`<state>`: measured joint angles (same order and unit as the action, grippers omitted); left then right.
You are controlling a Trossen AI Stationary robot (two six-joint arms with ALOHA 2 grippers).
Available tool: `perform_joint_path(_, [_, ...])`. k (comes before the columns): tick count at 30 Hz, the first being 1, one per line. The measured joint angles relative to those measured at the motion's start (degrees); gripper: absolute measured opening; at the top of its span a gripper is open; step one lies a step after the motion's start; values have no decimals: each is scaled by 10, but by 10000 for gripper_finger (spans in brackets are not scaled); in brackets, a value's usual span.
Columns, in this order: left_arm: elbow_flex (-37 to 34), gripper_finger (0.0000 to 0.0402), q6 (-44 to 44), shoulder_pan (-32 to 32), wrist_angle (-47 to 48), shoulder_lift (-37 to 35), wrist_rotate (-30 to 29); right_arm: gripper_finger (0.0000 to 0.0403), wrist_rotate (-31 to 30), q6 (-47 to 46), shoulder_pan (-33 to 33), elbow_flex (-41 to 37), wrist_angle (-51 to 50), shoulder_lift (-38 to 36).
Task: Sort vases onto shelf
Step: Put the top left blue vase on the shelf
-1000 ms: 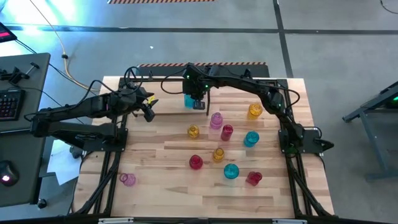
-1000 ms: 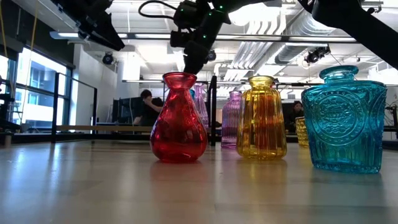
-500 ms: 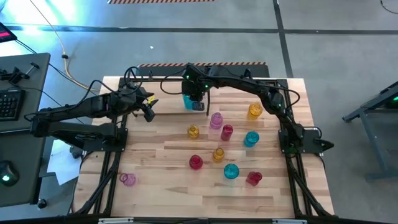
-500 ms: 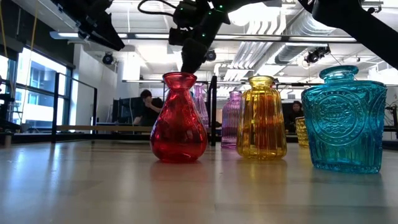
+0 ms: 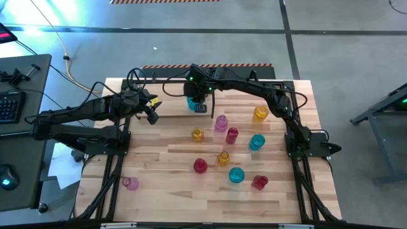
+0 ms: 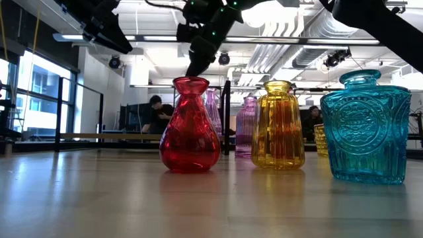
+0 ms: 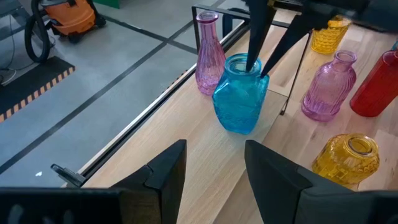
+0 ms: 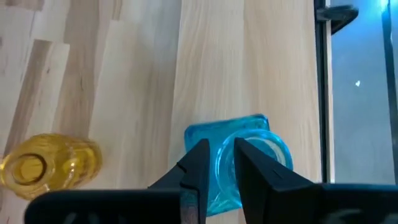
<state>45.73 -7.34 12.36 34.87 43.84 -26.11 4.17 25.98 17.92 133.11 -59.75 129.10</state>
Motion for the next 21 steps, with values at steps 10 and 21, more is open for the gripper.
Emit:
perform_joint_path(10, [-1, 157, 22, 0, -64, 46, 3, 40, -190, 44, -37, 16, 11, -77])
perform_joint_path(21, [0, 132, 165, 4, -286, 191, 71, 2, -222, -23, -15, 17, -53, -192])
